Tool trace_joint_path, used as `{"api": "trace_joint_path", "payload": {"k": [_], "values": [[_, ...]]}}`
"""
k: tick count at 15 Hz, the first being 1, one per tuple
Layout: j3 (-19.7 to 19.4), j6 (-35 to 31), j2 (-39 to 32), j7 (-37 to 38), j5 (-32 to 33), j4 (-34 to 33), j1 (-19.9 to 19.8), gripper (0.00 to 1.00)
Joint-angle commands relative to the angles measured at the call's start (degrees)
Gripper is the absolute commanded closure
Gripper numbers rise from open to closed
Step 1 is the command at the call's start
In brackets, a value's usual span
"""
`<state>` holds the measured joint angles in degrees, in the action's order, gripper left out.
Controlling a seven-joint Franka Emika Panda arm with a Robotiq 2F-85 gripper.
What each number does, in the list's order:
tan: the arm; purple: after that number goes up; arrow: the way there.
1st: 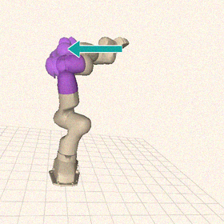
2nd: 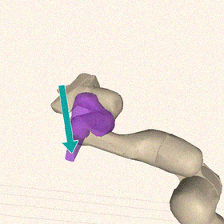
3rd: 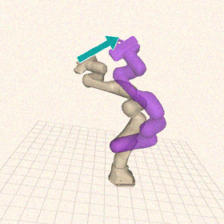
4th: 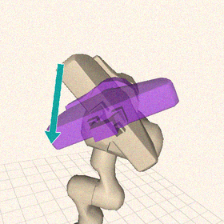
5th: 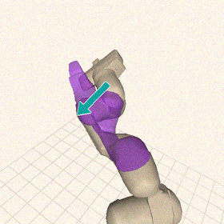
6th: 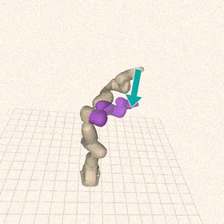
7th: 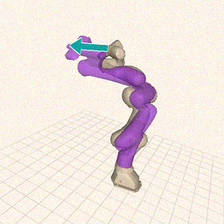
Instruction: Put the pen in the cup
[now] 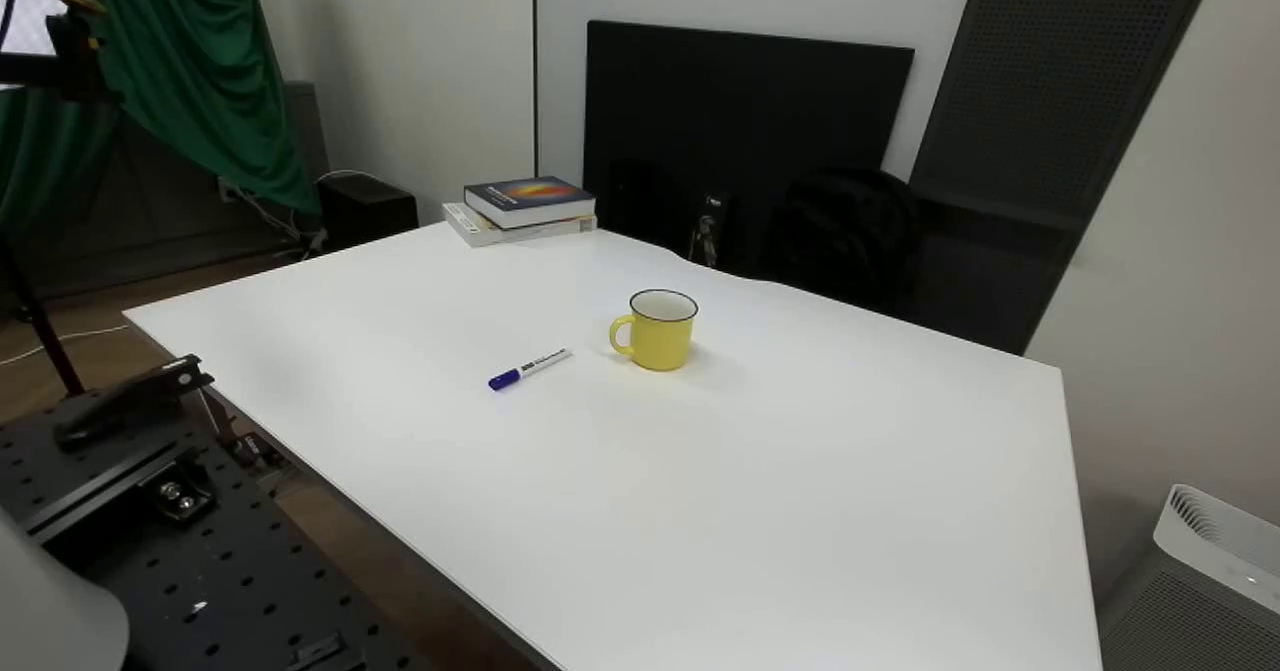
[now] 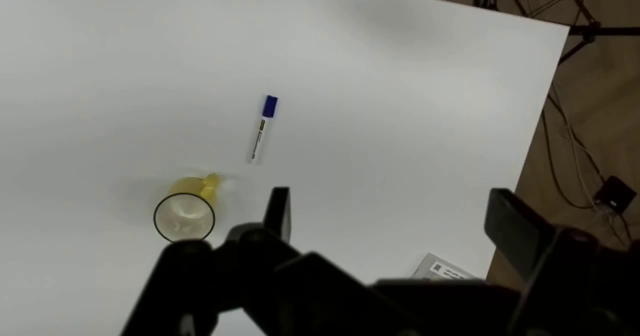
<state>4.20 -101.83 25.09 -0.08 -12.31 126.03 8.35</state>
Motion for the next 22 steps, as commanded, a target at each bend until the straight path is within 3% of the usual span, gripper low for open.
{"api": "trace_joint_path", "payload": {"k": [1, 6, 15, 22], "values": [[0.46, 0.15, -0.02, -0.17, -0.19, -0.11, -0.57, 0.00], [-0.31, -4.36, -0.92, -1.12, 2.23, 1.68, -2.26, 0.00], [-2.38, -22.64, -6.05, 4.03, 7.11, 5.86, -8.80, 0.00], [-2.97, -31.72, -11.19, 6.16, 10.51, 9.43, -11.10, 0.00]]}}
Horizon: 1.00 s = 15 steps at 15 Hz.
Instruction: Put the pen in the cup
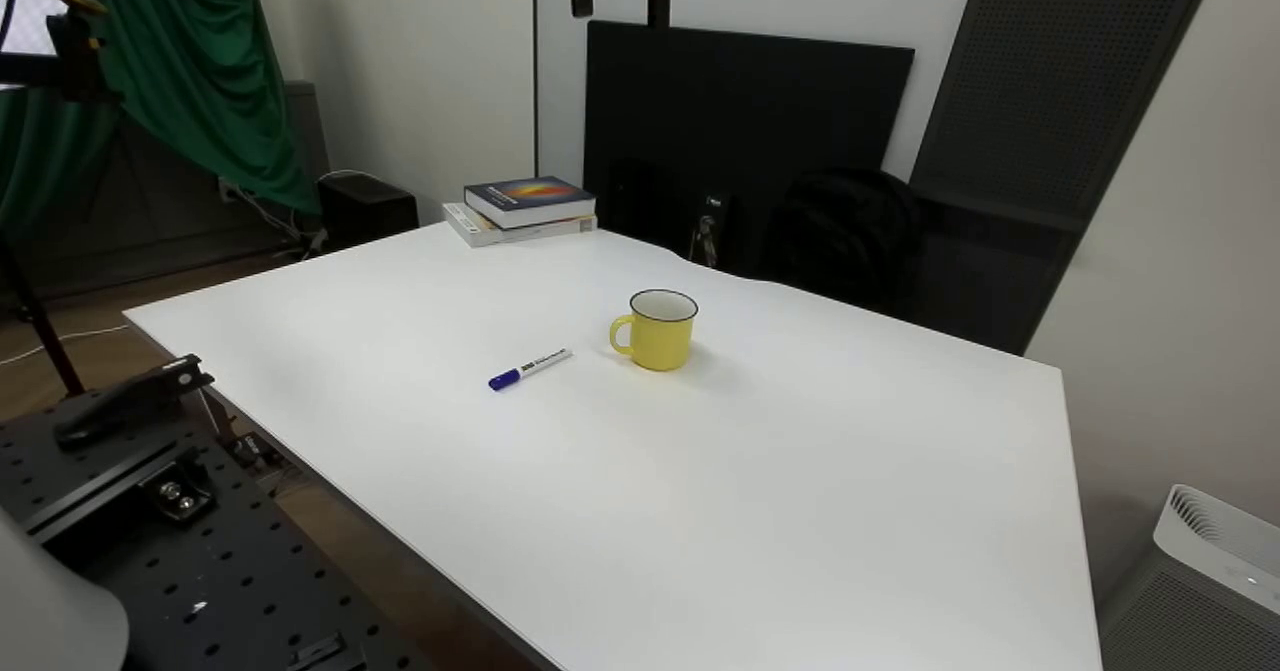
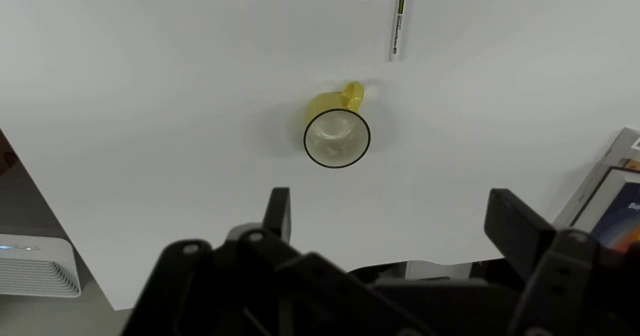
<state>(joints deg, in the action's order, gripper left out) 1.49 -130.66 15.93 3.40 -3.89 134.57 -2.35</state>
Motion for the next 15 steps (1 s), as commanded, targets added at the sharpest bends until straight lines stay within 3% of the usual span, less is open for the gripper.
{"api": "trace_joint_path", "payload": {"k": [1, 6, 15], "values": [[-0.26, -3.99, -2.75, 3.08, 2.88, 1.48, -0.62, 0.00], [-0.81, -7.58, -5.09, 4.54, 4.44, 3.66, -0.91, 0.00], [-1.56, -6.17, -5.21, 2.57, 3.01, 3.73, -0.37, 0.00]]}}
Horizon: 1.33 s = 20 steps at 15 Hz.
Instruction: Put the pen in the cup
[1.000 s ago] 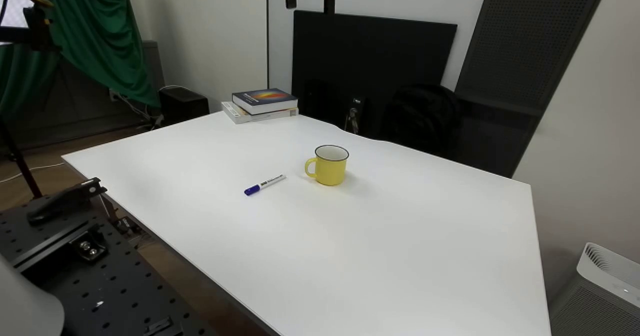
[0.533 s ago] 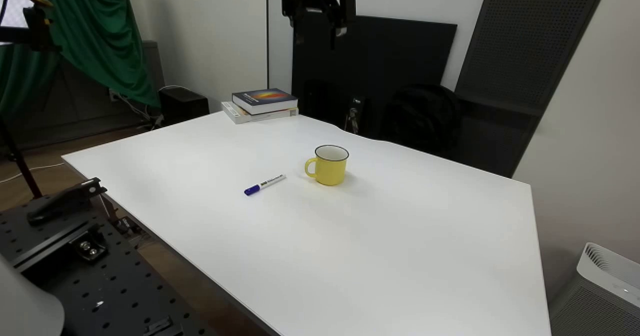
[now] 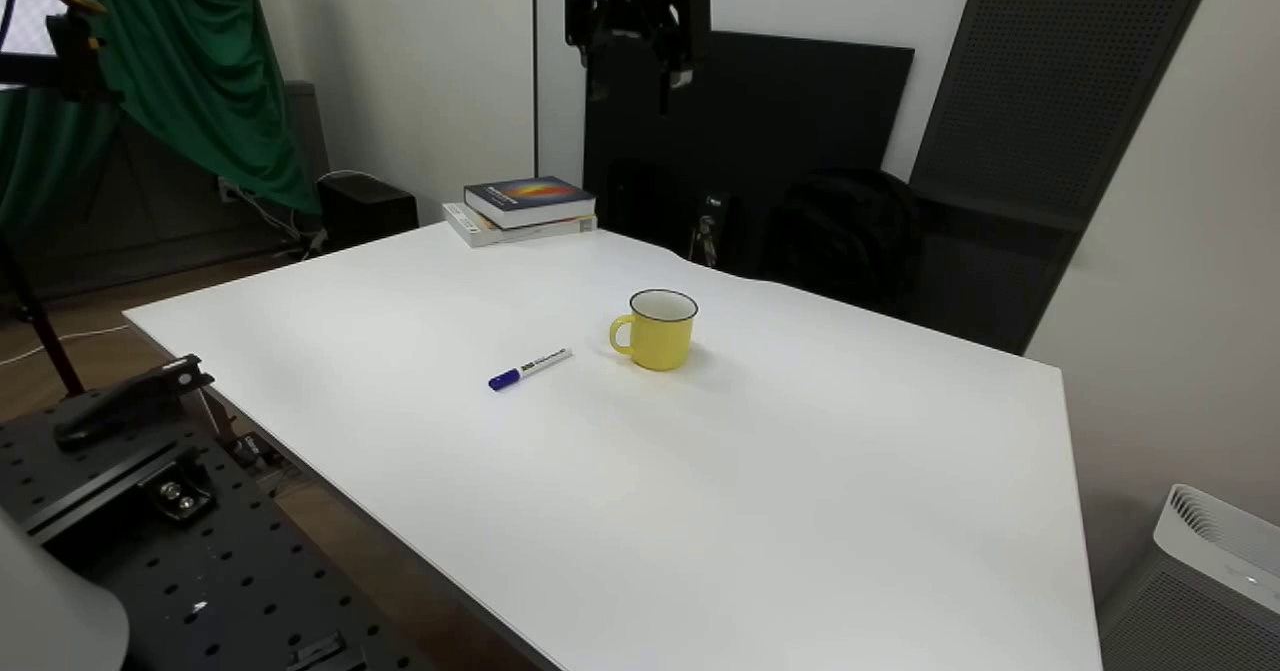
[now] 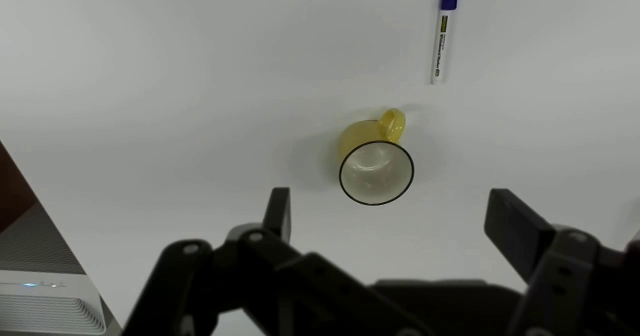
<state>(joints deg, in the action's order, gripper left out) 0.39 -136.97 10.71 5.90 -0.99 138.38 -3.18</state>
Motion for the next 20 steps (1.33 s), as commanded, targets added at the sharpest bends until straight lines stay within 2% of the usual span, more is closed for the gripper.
{"api": "trace_joint_path", "payload": {"k": [1, 5, 9, 13, 20], "values": [[-0.46, 0.14, 0.01, 0.07, 0.12, -0.08, 0.45, 0.00], [-0.04, -1.23, -1.82, 0.48, 0.57, -0.84, 0.69, 0.00], [0.41, -5.26, -7.52, 0.98, -1.57, -2.04, 2.00, 0.00], [1.95, -9.51, -16.66, 3.89, -1.92, -4.78, 4.19, 0.00], [3.29, -12.66, -30.54, 7.63, -2.03, -12.18, 9.44, 0.00]]}}
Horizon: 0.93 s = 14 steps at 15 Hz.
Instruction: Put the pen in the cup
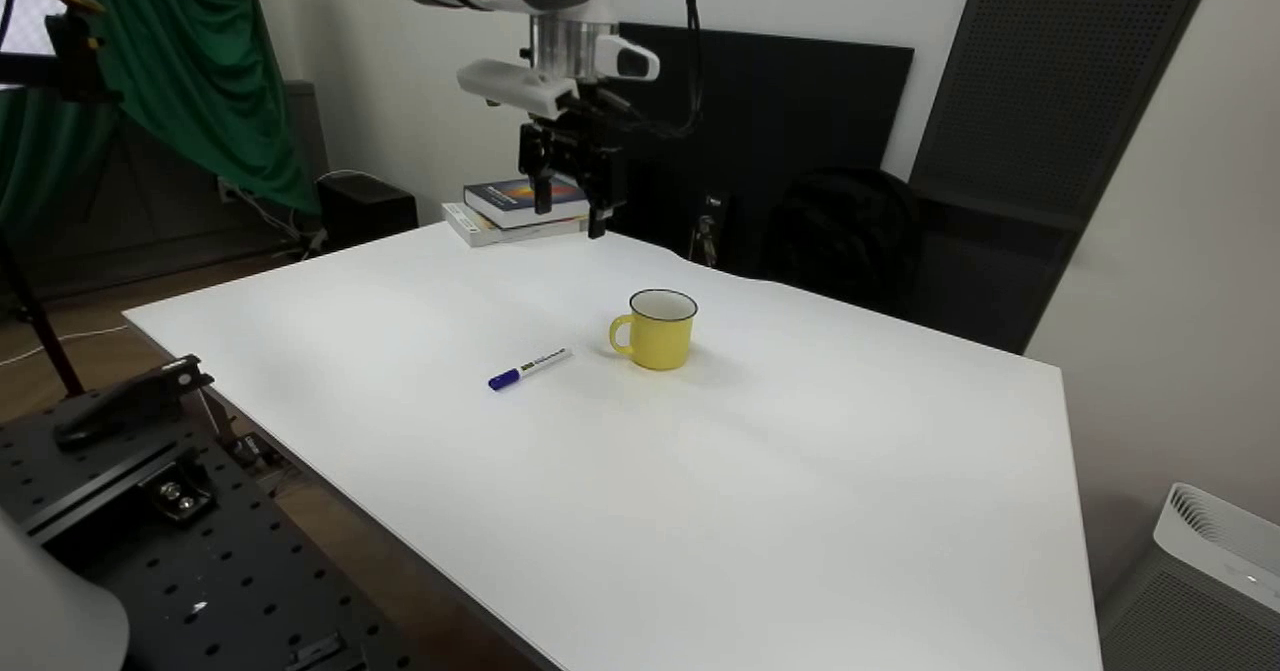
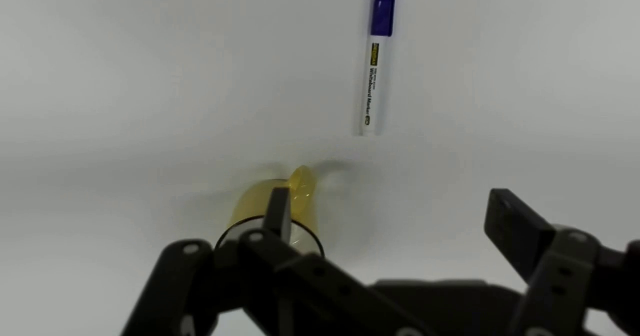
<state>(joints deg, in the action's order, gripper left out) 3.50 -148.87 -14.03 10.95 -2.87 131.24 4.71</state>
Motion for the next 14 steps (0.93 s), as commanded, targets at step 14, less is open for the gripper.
{"api": "trace_joint_path", "payload": {"k": [14], "values": [[-1.75, -6.28, -24.01, 4.80, -0.44, -14.94, 7.99, 0.00]]}}
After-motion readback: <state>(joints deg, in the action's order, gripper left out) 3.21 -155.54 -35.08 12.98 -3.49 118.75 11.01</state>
